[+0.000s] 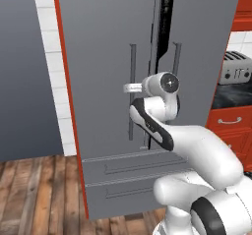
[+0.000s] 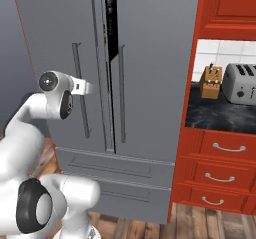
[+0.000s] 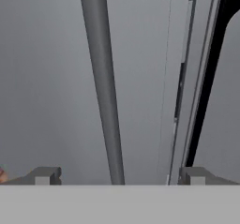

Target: Take the donut and cupcake from the fridge and place them on the empty tray on the dining counter.

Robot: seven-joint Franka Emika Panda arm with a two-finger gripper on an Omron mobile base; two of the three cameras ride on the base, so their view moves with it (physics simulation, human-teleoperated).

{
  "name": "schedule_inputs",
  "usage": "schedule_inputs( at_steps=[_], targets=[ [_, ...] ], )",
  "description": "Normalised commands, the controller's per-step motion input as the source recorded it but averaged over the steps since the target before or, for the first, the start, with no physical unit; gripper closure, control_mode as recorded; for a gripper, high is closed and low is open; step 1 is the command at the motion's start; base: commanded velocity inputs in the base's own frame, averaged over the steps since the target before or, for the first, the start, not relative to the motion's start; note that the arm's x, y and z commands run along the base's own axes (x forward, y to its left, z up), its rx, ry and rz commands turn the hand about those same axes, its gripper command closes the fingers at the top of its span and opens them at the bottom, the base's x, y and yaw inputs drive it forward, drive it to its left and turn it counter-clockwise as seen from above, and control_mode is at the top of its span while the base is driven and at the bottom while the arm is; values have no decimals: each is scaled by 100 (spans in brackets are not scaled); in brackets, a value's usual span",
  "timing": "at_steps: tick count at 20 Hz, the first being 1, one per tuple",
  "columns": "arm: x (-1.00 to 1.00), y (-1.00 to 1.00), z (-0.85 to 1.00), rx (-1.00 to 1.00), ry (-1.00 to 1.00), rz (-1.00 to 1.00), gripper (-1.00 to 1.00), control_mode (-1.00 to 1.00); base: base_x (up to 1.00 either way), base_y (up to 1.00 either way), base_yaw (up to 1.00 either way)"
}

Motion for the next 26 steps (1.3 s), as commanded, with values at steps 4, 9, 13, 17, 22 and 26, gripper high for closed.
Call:
schedule_inputs(
  at_steps=[4, 9, 13, 17, 22, 26],
  targets=[
    [70, 16, -21, 0, 0, 0, -100, -100, 0, 0, 0],
    [52, 20, -19, 0, 0, -2, -100, -100, 0, 0, 0],
    [50, 5, -14, 0, 0, 0, -100, -100, 0, 0, 0],
    [53, 0, -14, 0, 0, 0, -100, -100, 0, 0, 0],
    [51, 2, -18, 0, 0, 0, -100, -100, 0, 0, 0],
    [43, 39, -10, 6, 5, 2, 100, -100, 0, 0, 0]
  ],
)
